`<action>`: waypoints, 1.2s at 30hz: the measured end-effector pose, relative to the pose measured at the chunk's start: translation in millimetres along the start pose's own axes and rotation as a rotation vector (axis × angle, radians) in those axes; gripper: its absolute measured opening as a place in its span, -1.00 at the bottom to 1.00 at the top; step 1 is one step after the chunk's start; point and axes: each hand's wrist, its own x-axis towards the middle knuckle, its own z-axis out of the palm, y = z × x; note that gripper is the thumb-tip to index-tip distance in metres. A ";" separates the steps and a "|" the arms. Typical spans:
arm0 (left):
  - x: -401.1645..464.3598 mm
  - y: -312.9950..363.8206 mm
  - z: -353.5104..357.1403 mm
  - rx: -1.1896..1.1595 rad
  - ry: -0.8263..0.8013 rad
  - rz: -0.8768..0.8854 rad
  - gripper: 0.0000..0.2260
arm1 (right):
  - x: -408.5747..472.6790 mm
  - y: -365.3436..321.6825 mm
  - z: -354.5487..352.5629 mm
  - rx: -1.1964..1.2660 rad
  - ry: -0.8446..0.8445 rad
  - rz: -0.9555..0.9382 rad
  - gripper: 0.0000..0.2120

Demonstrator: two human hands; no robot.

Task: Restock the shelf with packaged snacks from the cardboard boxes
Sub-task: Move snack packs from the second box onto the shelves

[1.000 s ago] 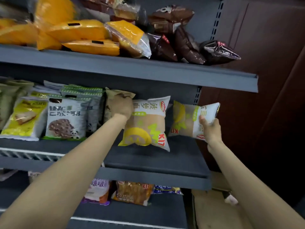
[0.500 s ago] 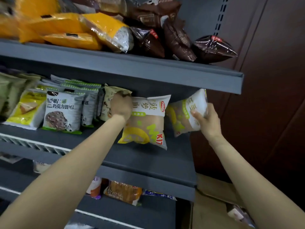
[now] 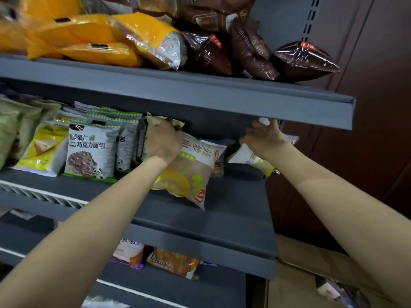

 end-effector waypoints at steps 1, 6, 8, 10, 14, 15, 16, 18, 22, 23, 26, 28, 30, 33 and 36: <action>2.9 -0.8 -1.7 0.026 0.018 0.004 -0.75 | 5.4 -3.9 0.7 -0.084 -0.048 -0.027 -0.56; 15.7 -11.4 -3.6 0.065 0.042 0.063 -0.76 | 20.6 -35.9 20.5 -0.134 -0.132 -0.239 -0.63; 17.6 -15.2 -3.4 0.047 0.041 0.060 -0.76 | 23.6 -43.2 40.3 0.140 -0.104 -0.235 -0.60; 19.7 -18.7 -3.8 0.025 0.028 0.052 -0.76 | 22.7 -43.0 56.8 0.394 -0.041 -0.241 -0.53; 24.0 -21.0 -6.4 0.005 0.012 0.058 -0.79 | 15.6 -45.0 71.3 0.768 0.301 -0.135 -0.59; 24.5 -20.2 -6.6 0.001 0.009 0.050 -0.80 | 14.1 -47.2 72.8 0.879 0.397 -0.048 -0.61; 24.5 -19.5 -6.5 -0.015 0.003 0.037 -0.82 | 13.5 -49.0 73.3 0.967 0.467 0.045 -0.61; 24.7 -19.4 -4.8 -0.087 -0.018 0.019 -0.90 | 14.8 -52.0 70.8 1.065 0.497 0.167 -0.60; 25.6 -18.4 -1.7 -0.164 -0.049 0.027 -0.92 | 22.9 -53.1 54.3 0.913 0.313 0.214 -0.56; 25.3 -17.1 -1.3 -0.164 -0.046 0.032 -0.92 | 28.1 -52.9 49.9 0.784 0.249 0.227 -0.56; 23.8 -13.9 -0.2 -0.162 -0.043 0.033 -0.92 | 39.6 -56.8 37.3 0.383 0.151 0.211 -0.57; 24.1 -14.5 0.9 -0.177 -0.044 0.041 -0.85 | 47.0 -61.2 40.2 0.341 0.132 0.219 -0.60; 23.9 -15.3 -0.3 -0.192 -0.046 0.036 -0.77 | 50.5 -63.0 45.9 0.384 0.060 0.214 -0.61; 22.2 -15.4 -1.1 -0.225 -0.057 -0.009 -0.79 | 49.4 -55.1 54.2 0.530 -0.004 0.197 -0.64; 18.3 -14.8 2.7 -0.271 -0.083 -0.083 -0.86 | 31.1 -40.6 48.8 0.929 0.183 0.267 -0.58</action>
